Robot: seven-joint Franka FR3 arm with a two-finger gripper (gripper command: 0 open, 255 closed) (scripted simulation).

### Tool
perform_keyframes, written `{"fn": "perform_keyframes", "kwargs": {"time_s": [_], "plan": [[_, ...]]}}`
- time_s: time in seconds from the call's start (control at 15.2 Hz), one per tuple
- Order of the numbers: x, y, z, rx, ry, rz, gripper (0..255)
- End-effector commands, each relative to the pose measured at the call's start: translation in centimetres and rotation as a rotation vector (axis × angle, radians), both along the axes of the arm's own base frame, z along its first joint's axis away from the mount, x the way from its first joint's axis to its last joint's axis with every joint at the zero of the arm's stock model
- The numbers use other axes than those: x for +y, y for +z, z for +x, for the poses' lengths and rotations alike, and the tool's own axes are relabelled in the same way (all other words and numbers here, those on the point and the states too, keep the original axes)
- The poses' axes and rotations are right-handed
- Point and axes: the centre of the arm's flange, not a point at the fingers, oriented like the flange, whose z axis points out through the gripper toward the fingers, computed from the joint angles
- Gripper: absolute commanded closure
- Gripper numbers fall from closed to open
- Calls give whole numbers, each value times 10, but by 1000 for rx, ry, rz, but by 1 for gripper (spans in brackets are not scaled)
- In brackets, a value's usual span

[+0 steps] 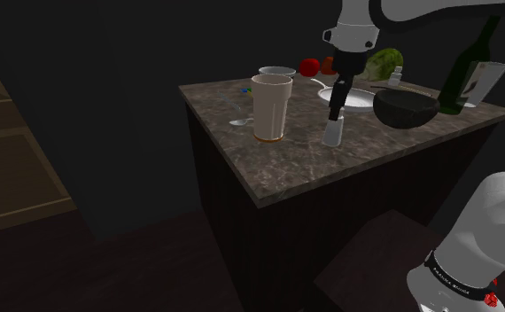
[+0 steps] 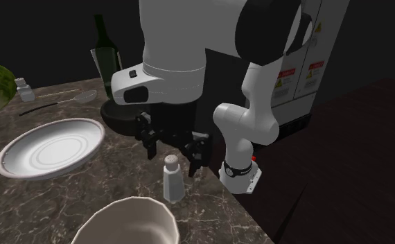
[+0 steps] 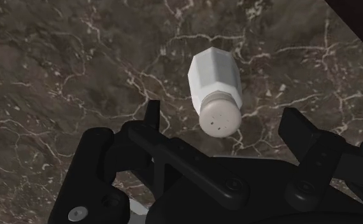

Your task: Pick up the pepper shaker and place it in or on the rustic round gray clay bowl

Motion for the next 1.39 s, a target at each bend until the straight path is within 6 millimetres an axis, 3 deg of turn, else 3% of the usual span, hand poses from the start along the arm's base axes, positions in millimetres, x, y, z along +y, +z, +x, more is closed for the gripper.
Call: {"fn": "perform_keyframes", "kwargs": {"time_s": [0.0,0.13,0.59,0.66,1.32], "plan": [[0,-10,0,-1,1,0,0],[0,-19,1,-1,1,0,0],[0,-19,1,-1,1,0,0],[0,-19,1,-1,1,0,255],[0,-13,1,-1,1,0,255]]}}
